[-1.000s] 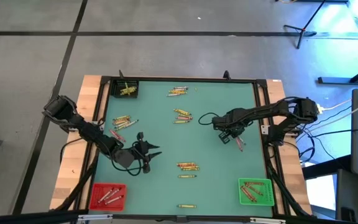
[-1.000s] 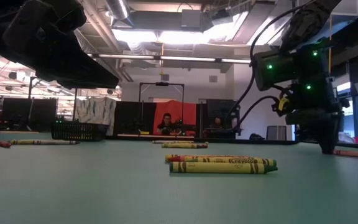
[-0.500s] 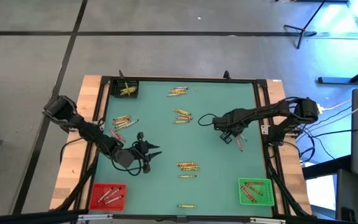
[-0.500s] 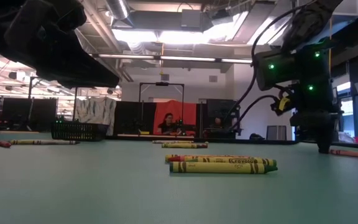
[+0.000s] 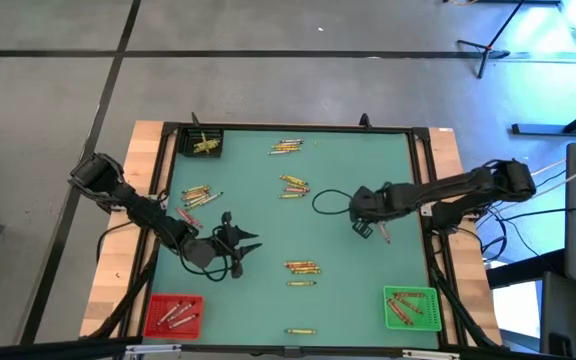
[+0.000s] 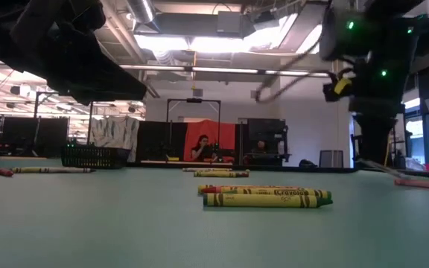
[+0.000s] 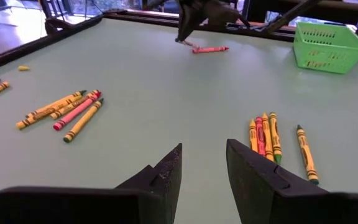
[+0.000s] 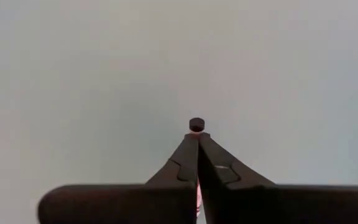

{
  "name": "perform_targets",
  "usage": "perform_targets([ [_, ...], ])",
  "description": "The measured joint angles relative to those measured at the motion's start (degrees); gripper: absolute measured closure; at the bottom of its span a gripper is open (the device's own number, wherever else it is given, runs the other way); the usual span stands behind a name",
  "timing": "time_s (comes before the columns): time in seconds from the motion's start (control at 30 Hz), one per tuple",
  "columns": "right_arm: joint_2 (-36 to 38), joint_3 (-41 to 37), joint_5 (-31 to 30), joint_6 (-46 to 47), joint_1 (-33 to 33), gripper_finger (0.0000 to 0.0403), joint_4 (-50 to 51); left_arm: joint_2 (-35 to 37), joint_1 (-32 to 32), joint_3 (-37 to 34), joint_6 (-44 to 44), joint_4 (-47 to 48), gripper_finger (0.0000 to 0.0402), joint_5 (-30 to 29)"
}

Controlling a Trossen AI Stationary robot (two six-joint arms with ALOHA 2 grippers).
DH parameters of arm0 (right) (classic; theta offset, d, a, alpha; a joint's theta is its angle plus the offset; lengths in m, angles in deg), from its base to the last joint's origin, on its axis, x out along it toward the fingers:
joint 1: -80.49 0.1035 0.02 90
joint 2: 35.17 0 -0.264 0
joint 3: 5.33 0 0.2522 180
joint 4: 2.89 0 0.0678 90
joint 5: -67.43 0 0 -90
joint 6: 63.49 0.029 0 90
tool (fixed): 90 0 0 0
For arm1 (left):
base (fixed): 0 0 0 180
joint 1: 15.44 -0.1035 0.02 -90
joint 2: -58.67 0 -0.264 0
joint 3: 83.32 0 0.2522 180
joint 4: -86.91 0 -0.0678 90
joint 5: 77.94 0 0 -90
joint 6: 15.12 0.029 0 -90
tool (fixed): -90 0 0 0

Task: Sort crayons
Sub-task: Put the black crayon into the red bin

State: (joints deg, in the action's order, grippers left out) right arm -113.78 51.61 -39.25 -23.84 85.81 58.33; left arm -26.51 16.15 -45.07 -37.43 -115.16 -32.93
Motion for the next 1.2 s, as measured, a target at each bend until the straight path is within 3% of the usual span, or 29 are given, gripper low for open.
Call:
perform_targets([
  [0.17,0.4,0.1,-3.3,-3.7,3.9,0.0401,-9.6,0.0,-0.1,0.0,0.3,-1.5,0.0292,-2.3],
  [0.37,0.4,0.1,-5.9,-7.1,4.9,0.0402,-14.2,0.0,-1.1,0.0,-0.1,-1.3,0.0291,-1.6],
  [0.57,-0.1,0.1,-0.2,-9.4,4.8,0.0403,-15.8,0.0,-1.7,0.0,0.0,-1.1,0.0291,1.1],
  [0.7,-0.1,0.1,12.2,-9.6,4.8,0.0396,-14.5,0.0,-1.7,0.0,0.0,-1.0,0.0291,1.8],
  [0.8,0.0,0.1,21.4,-8.9,6.2,0.0367,-14.3,0.0,-1.7,0.0,0.0,-0.8,0.0291,2.5],
  [0.9,0.0,0.2,23.7,-8.1,9.5,0.0321,-16.2,0.0,-1.7,0.0,0.0,-0.6,0.0291,2.5],
  [1.07,-0.5,0.2,18.1,-6.0,16.7,0.0242,-19.0,0.0,-1.7,0.0,-0.1,-0.6,0.0291,2.7],
  [1.2,-3.2,0.2,12.7,-5.4,21.7,0.0212,-22.1,0.0,-1.7,0.0,-0.1,-0.6,0.0291,2.7],
])
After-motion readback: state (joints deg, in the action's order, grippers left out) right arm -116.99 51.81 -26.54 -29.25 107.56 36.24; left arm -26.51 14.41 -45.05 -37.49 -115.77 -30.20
